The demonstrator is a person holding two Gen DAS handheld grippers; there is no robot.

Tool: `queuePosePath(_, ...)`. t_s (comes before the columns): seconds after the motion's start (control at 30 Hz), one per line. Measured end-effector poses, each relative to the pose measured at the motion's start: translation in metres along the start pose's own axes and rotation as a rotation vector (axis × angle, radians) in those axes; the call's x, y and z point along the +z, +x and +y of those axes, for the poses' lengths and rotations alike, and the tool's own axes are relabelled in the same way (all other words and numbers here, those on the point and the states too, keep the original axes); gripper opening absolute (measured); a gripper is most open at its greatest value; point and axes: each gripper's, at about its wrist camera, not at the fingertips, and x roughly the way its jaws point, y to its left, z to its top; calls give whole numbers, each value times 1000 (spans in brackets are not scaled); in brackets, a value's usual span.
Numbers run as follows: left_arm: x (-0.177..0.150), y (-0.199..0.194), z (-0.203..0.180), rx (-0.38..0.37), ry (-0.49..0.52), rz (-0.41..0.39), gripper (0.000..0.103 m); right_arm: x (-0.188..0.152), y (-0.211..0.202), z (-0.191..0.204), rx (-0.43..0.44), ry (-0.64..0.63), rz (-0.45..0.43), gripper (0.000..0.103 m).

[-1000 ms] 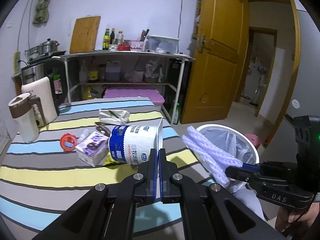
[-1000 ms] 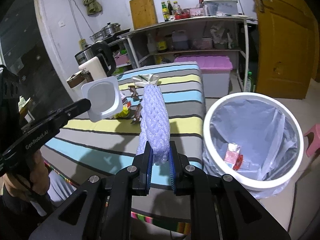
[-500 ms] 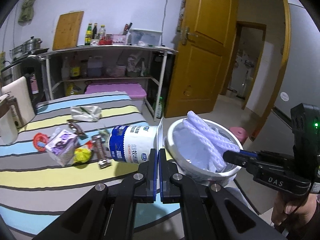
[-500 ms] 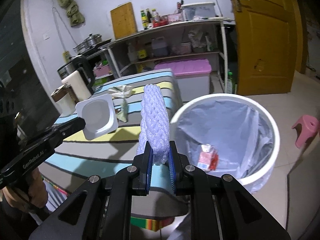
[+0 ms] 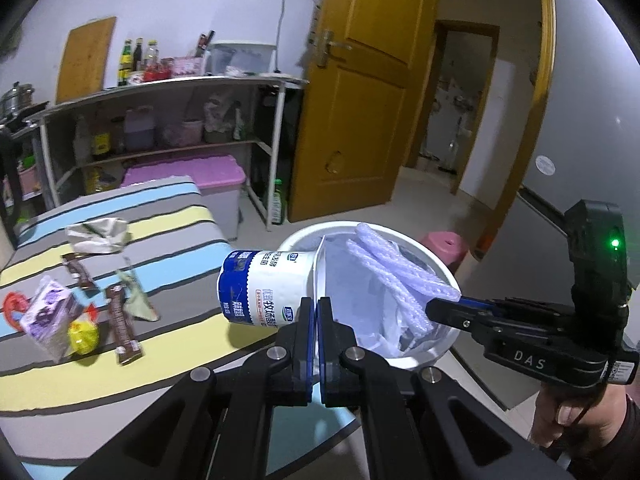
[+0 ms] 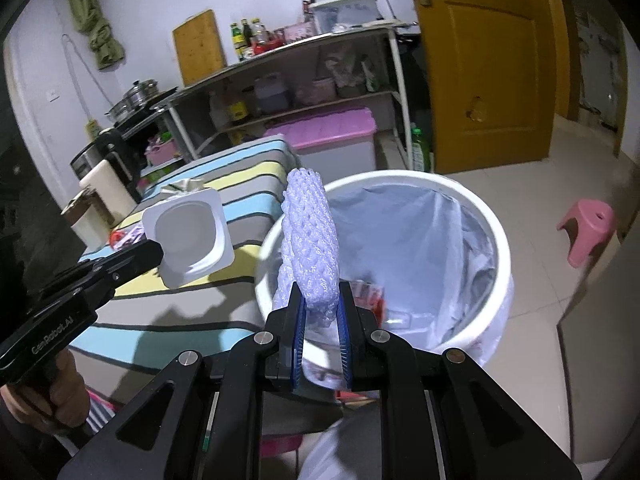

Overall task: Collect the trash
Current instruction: 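Carry the foam net and yogurt tub over the bin and open both tools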

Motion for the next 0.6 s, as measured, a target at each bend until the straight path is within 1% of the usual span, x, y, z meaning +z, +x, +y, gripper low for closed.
queuePosePath(0.27, 7, 37, -12, -55, 33, 43, 1, -2, 12, -19, -32, 38, 33, 16)
queuePosePath(0.6, 12, 72, -28, -113, 72, 83, 1, -2, 22, -38, -75, 71, 60, 16)
